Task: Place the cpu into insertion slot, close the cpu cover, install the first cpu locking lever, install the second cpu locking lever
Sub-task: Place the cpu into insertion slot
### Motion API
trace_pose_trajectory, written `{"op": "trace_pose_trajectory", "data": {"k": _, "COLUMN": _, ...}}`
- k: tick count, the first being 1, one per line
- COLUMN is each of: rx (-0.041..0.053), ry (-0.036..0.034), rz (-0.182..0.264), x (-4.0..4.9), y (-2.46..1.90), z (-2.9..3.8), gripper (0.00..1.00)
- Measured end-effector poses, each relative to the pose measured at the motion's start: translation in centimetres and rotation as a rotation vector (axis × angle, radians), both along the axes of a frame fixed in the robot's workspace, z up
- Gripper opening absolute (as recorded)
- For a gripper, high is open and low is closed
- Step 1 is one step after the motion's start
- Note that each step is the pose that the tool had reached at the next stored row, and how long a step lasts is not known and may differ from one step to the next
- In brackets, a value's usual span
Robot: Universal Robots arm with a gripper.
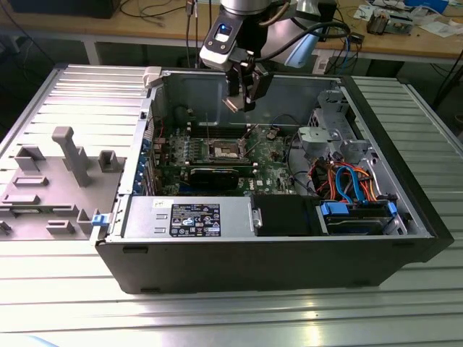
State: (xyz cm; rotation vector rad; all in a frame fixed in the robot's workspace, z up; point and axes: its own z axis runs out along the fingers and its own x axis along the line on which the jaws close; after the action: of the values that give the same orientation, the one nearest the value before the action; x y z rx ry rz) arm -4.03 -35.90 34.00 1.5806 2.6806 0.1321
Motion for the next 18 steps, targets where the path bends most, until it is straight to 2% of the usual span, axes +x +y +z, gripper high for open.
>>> {"op": "trace_pose_trajectory", "data": {"k": 10, "rx": 0.0001, "ry": -0.0001, "rz": -0.005, "x": 0.0, "y": 0.0, "z": -0.11, "gripper": 0.54}}
{"op": "trace_pose_trajectory", "data": {"k": 15, "rx": -0.0022, "ry": 0.0021, "rz": -0.075, "x": 0.0, "y": 0.0, "z": -0.65, "gripper": 0.54}}
{"op": "trace_pose_trajectory", "data": {"k": 18, "rx": -0.0023, "ry": 0.0028, "rz": -0.088, "x": 0.0, "y": 0.0, "z": -0.69, "gripper": 0.54}}
